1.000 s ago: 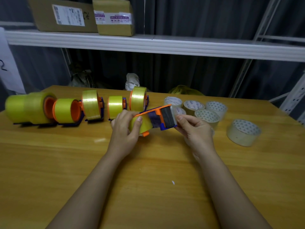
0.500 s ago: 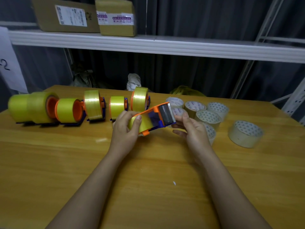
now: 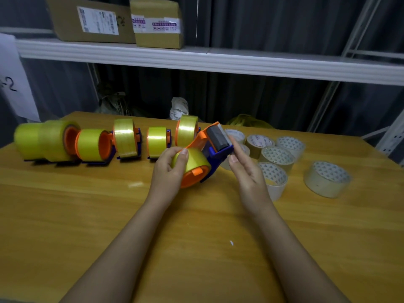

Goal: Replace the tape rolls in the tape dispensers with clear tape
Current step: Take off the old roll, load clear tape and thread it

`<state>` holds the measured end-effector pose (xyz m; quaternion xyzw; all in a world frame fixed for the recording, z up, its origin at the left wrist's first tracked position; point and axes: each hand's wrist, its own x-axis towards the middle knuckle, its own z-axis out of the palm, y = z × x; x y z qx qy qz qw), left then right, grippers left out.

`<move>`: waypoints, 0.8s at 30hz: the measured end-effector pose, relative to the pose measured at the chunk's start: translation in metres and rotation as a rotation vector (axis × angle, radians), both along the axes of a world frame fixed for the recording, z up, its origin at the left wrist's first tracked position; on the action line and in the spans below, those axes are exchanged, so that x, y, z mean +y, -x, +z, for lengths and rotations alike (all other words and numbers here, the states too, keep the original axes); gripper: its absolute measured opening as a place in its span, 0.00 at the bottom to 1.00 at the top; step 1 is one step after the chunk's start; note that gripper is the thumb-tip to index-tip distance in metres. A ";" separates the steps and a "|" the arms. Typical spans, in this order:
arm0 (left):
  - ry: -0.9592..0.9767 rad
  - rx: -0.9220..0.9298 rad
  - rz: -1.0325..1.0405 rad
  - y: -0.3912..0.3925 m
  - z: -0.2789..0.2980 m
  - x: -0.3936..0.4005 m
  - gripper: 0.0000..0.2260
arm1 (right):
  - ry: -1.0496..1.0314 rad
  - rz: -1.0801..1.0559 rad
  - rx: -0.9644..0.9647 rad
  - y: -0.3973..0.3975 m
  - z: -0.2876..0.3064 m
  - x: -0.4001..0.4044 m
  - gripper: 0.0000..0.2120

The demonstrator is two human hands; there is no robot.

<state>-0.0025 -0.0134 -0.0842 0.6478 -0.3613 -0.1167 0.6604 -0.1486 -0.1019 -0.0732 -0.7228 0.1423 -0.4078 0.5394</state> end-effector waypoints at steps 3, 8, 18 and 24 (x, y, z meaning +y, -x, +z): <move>-0.015 0.093 0.017 -0.001 0.002 -0.001 0.06 | -0.095 0.057 0.042 -0.004 -0.002 0.001 0.27; 0.014 0.191 0.049 -0.008 0.004 0.000 0.11 | -0.178 -0.007 -0.081 -0.002 -0.004 0.004 0.24; -0.025 0.166 -0.041 0.003 0.003 -0.003 0.17 | 0.077 -0.087 0.098 -0.011 -0.011 0.011 0.29; -0.062 0.153 -0.002 0.000 0.005 -0.001 0.14 | 0.192 -0.269 0.174 -0.006 -0.012 0.005 0.26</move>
